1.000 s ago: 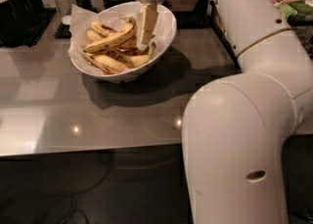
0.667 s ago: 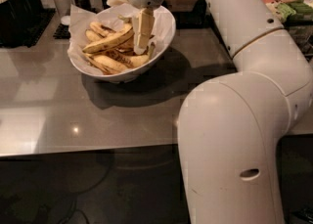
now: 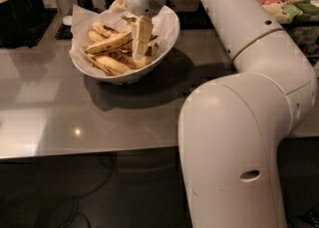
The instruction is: Pick banana from white bowl
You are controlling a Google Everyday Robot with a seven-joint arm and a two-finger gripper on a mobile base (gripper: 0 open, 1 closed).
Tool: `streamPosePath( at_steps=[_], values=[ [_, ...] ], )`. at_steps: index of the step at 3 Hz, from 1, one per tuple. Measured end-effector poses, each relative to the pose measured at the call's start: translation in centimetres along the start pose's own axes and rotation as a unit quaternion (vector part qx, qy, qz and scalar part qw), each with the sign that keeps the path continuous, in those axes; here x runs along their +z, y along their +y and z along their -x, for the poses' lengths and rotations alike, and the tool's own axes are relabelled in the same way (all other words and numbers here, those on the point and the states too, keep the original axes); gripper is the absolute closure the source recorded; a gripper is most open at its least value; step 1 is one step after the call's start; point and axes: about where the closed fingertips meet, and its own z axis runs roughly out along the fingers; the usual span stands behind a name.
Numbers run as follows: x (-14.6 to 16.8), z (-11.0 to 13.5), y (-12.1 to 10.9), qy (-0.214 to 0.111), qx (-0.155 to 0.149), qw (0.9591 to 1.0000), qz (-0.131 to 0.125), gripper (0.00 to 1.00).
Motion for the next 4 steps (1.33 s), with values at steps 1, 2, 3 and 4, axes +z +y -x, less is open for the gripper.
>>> streamPosePath(
  at_steps=[1, 2, 3, 4],
  values=[
    [0.37, 0.10, -0.65, -0.003, 0.000, 1.0000, -0.009, 0.17],
    [0.73, 0.20, -1.17, -0.005, 0.000, 0.9999, -0.016, 0.41],
    [0.73, 0.20, -1.17, -0.005, 0.000, 0.9999, -0.016, 0.64],
    [0.73, 0.20, -1.17, -0.005, 0.000, 0.9999, -0.016, 0.87]
  ],
)
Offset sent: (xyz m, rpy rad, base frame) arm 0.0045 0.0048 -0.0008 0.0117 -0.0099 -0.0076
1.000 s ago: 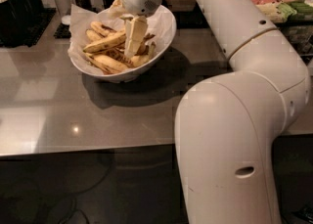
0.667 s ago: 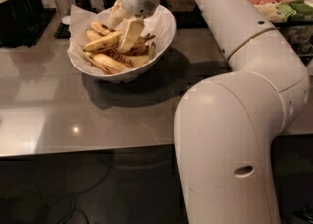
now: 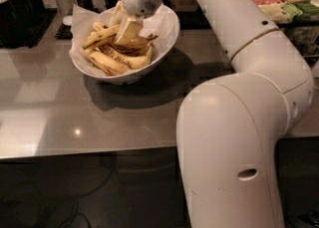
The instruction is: Pick banana from white bowl
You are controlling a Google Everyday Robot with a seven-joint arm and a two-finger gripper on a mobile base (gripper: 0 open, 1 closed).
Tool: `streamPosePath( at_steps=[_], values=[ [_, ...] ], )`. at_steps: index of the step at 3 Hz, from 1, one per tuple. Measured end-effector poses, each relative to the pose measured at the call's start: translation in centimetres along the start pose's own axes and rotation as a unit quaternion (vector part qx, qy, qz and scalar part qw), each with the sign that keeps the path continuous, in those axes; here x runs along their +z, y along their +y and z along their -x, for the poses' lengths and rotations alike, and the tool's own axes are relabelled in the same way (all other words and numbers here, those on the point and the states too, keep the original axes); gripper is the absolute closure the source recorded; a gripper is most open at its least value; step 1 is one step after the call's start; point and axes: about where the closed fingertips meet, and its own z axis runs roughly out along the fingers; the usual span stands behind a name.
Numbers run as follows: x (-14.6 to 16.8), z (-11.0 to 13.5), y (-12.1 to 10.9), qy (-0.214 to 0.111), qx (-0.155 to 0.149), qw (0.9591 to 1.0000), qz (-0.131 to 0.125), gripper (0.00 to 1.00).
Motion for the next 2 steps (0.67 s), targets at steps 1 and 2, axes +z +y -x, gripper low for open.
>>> streamPosePath(
  at_steps=[1, 2],
  values=[
    [-1.0, 0.1, -0.3, -0.041, -0.011, 0.9985, -0.035, 1.00],
    [-3.6, 0.3, 0.7, -0.109, -0.027, 0.9885, -0.102, 1.00]
  ],
)
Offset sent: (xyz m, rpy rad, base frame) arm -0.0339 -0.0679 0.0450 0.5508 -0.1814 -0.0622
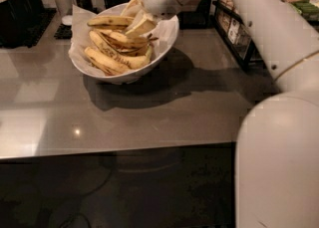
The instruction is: Pick banana from white bowl
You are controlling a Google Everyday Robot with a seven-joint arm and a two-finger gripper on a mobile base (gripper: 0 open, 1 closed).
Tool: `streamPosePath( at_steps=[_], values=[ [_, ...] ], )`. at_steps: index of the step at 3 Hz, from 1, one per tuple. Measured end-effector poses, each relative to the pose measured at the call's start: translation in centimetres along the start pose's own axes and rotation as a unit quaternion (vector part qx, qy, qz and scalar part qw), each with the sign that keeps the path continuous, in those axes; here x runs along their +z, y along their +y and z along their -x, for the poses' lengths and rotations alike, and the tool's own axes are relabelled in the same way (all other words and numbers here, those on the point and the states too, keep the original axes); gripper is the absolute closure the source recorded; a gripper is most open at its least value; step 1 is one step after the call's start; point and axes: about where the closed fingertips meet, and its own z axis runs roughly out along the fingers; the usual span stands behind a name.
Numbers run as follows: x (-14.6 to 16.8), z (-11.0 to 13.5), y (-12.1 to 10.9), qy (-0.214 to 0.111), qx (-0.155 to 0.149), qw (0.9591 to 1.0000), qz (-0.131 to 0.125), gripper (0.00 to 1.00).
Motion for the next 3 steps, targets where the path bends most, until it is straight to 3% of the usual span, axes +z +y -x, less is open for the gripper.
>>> streamPosePath(
  at_steps=[1, 2, 3],
  values=[
    [-3.6, 0.8, 2.1, -0.022, 0.000, 0.9975, -0.067, 1.00],
    [-6.0, 1.4, 5.3, -0.011, 0.016, 0.9949, -0.099, 1.00],
    [-7.9, 2.2, 8.4, 0.006, 0.041, 0.9898, -0.136, 1.00]
  ],
)
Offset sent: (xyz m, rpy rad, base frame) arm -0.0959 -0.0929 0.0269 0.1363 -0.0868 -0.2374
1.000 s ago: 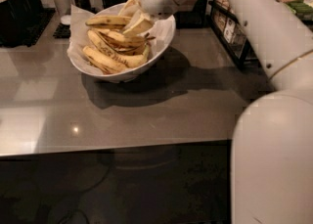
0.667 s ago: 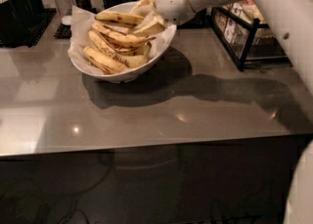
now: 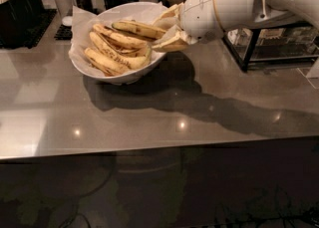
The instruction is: Pick banana from white bowl
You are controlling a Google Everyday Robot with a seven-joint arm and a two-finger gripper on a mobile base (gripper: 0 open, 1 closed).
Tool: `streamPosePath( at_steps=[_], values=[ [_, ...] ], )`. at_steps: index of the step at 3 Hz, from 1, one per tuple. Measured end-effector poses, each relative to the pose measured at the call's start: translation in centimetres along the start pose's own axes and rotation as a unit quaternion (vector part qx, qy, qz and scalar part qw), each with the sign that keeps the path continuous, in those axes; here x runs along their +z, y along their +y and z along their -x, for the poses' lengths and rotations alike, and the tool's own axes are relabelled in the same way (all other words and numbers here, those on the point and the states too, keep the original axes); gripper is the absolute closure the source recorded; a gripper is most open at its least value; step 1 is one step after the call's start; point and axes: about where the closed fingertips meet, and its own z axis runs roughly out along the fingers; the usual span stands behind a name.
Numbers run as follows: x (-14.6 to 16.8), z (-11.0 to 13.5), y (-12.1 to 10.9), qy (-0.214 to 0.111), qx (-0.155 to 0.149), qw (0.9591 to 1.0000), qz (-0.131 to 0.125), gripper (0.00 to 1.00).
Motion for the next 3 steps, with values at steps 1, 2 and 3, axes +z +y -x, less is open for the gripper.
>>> streamPosePath(
  at_steps=[1, 2, 3],
  values=[
    [-2.8, 0.8, 2.9, 0.030, 0.032, 0.9979, -0.047, 1.00],
    [-4.8, 1.4, 5.6, 0.048, 0.058, 0.9941, -0.077, 1.00],
    [-5.2, 1.0, 6.1, 0.054, 0.064, 0.9933, -0.080, 1.00]
  ],
)
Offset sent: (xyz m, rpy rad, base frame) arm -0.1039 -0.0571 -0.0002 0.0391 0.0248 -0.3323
